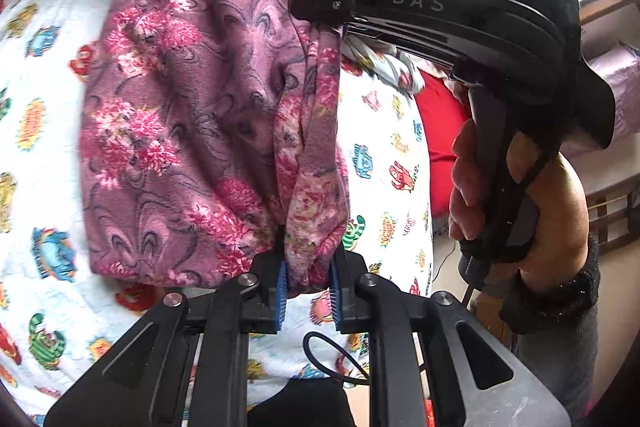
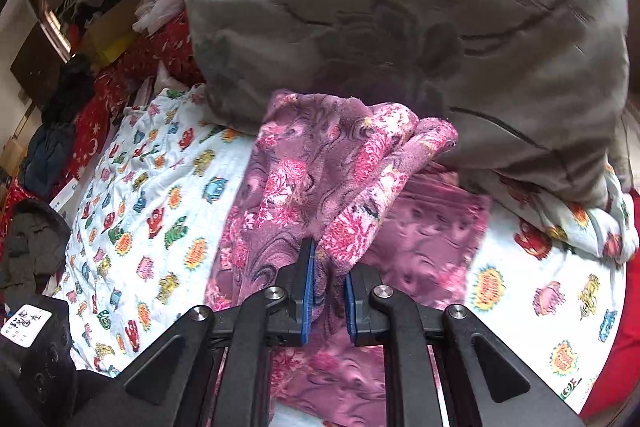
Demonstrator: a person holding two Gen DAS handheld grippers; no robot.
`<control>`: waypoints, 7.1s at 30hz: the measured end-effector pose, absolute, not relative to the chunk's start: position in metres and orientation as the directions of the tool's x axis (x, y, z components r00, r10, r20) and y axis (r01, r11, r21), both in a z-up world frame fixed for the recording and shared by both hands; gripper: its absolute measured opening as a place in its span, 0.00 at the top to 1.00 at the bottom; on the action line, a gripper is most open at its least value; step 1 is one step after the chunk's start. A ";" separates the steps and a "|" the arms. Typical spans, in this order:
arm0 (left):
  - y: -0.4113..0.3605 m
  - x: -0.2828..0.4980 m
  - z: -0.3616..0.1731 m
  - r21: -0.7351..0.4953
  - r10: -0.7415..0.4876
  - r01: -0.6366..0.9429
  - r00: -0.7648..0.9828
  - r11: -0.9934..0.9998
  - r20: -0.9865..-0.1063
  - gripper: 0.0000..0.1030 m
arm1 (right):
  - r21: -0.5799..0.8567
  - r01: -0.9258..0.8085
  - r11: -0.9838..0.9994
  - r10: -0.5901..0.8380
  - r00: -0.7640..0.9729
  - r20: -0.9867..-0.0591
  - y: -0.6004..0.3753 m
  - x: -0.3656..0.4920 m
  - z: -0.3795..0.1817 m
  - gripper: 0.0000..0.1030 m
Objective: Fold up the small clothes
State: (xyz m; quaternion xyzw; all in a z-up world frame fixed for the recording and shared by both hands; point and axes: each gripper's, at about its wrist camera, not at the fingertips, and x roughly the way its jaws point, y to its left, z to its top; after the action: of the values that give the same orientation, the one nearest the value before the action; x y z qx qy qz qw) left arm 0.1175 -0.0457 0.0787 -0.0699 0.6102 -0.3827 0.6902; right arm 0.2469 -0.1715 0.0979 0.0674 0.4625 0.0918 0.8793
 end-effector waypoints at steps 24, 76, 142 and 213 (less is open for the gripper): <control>-0.123 0.107 0.015 -0.412 -0.454 0.473 -0.028 0.779 -0.891 0.86 | 0.320 -0.003 0.947 0.273 0.528 -0.804 -0.273 0.248 0.024 0.87; -0.040 0.141 0.028 -0.186 -0.326 0.451 0.256 0.873 -0.910 0.53 | 0.566 0.055 0.823 0.348 0.738 -0.578 -0.265 0.162 0.022 0.93; -0.027 0.206 0.017 -0.515 -0.571 0.344 0.081 0.785 -0.817 0.77 | 0.532 0.081 0.843 0.358 0.654 -0.666 -0.275 0.188 -0.002 0.70; 0.106 0.163 0.026 -0.102 -0.217 0.343 0.316 0.934 -0.924 0.50 | 0.227 -0.057 0.972 0.219 0.559 -0.800 -0.166 0.165 0.001 0.77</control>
State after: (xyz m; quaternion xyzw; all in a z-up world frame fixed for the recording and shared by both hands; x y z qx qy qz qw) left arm 0.1630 0.1059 0.0259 0.0564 0.5586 -0.1728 0.8093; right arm 0.1653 -0.1664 0.0010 0.0878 0.4629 0.0787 0.8785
